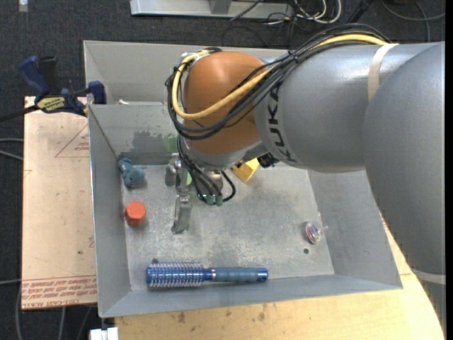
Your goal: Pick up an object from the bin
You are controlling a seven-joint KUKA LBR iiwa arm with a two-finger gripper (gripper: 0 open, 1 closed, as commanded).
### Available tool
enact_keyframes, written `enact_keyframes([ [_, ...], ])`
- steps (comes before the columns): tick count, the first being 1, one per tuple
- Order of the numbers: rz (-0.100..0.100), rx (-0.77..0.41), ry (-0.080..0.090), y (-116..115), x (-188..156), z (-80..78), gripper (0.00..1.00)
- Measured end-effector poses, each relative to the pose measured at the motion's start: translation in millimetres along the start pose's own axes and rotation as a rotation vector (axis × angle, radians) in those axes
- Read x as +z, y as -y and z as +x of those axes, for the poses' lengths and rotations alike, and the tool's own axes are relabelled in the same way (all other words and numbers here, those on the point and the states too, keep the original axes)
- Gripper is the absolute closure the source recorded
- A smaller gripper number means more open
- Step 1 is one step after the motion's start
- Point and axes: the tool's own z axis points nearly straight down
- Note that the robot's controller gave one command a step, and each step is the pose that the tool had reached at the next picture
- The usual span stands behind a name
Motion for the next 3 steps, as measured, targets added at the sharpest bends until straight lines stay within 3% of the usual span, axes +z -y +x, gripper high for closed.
enact_keyframes([
  [1,0.001,-0.147,0.001,31.8,90.6,69.2,0.0],
  [2,-0.004,-0.231,0.027,34.6,109.7,77.7,0.0],
  [3,-0.003,-0.231,0.018,35.4,111.5,80.3,1.0],
])
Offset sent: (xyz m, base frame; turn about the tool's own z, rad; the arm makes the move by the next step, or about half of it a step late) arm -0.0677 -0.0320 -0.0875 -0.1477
